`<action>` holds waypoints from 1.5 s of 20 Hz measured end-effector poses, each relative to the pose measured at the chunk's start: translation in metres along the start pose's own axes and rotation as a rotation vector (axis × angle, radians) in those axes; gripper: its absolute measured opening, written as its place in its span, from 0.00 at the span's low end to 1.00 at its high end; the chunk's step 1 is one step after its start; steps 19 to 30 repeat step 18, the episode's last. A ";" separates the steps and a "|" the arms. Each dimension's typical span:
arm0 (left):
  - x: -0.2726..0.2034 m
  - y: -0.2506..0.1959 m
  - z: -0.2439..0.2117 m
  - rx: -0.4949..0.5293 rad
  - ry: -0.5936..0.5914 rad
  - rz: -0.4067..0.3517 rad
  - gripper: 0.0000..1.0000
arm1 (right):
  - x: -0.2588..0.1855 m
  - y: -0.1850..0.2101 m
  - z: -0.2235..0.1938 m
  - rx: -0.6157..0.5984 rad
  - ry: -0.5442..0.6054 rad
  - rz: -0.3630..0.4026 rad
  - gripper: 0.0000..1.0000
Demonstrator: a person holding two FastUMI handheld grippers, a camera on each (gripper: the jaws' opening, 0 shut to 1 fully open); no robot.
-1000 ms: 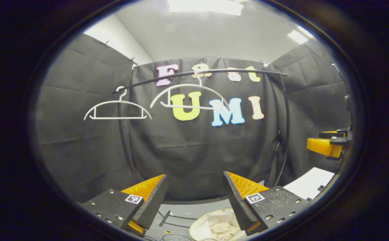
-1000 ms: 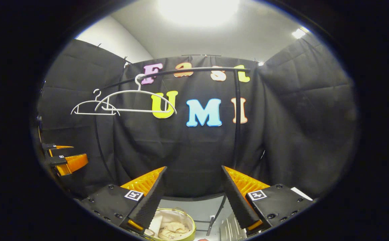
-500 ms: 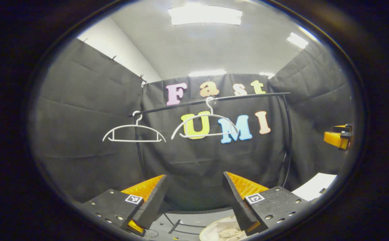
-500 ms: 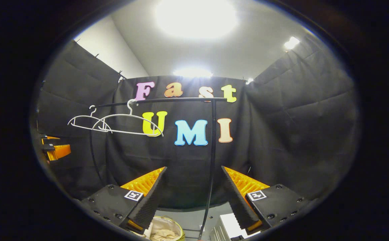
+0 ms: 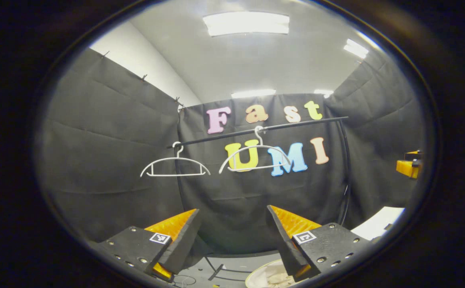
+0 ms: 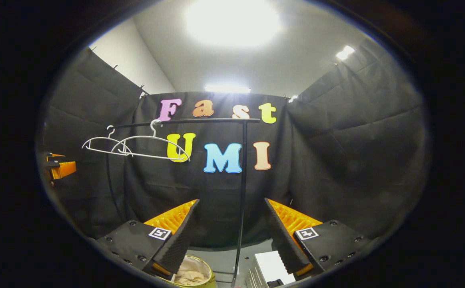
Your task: Grasp the clothes on the hanger with both hands and then place them into the laundry hamper below.
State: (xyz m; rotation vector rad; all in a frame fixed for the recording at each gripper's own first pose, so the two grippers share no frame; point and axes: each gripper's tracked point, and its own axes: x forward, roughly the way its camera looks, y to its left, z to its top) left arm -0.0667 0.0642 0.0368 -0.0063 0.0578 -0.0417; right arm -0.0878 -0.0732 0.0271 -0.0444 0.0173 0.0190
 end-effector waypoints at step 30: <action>0.007 -0.001 0.007 0.002 -0.024 0.011 0.95 | 0.014 0.004 0.007 0.013 -0.025 0.000 0.97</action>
